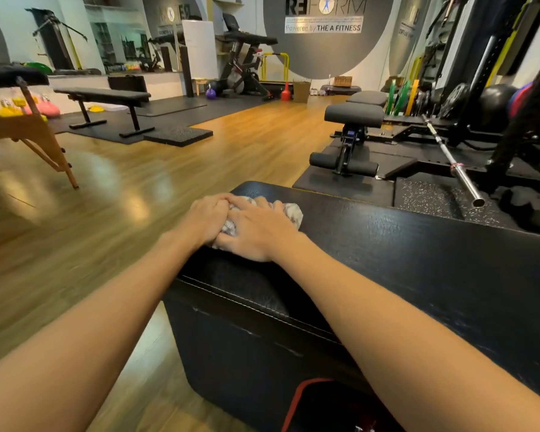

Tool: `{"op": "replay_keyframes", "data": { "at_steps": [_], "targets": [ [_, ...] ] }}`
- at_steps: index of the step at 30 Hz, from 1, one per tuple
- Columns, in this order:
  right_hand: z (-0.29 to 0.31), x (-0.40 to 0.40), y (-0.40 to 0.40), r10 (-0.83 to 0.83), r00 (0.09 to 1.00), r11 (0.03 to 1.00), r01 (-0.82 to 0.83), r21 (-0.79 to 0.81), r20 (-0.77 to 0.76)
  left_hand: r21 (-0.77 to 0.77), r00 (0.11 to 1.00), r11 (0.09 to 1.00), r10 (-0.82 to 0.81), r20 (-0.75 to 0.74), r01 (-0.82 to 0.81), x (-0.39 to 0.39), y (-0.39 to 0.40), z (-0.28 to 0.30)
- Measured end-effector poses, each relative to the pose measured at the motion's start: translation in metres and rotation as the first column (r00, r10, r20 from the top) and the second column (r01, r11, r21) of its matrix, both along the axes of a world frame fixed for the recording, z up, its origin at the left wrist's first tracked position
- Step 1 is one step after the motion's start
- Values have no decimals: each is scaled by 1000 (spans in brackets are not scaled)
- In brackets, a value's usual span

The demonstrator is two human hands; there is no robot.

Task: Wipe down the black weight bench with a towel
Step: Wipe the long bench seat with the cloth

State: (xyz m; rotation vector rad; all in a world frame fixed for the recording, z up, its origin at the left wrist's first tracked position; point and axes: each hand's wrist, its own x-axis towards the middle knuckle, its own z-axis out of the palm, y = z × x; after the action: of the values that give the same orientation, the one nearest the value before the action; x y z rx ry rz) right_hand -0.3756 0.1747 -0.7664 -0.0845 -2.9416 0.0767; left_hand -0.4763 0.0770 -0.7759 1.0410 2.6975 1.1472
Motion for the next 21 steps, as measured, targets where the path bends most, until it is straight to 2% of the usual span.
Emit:
{"op": "replay_keyframes", "data": {
  "at_steps": [11, 15, 21],
  "targets": [
    [-6, -60, 37, -46, 998, 999, 47, 21, -47, 11, 990, 998, 67, -125, -66, -52, 42, -2],
    [-5, -50, 31, -59, 995, 995, 65, 72, -83, -43, 990, 998, 45, -133, -51, -41, 34, 2],
    [0, -29, 16, -80, 997, 993, 79, 93, 13, -65, 986, 993, 91, -139, -101, -3, 15, 4]
  ]
}}
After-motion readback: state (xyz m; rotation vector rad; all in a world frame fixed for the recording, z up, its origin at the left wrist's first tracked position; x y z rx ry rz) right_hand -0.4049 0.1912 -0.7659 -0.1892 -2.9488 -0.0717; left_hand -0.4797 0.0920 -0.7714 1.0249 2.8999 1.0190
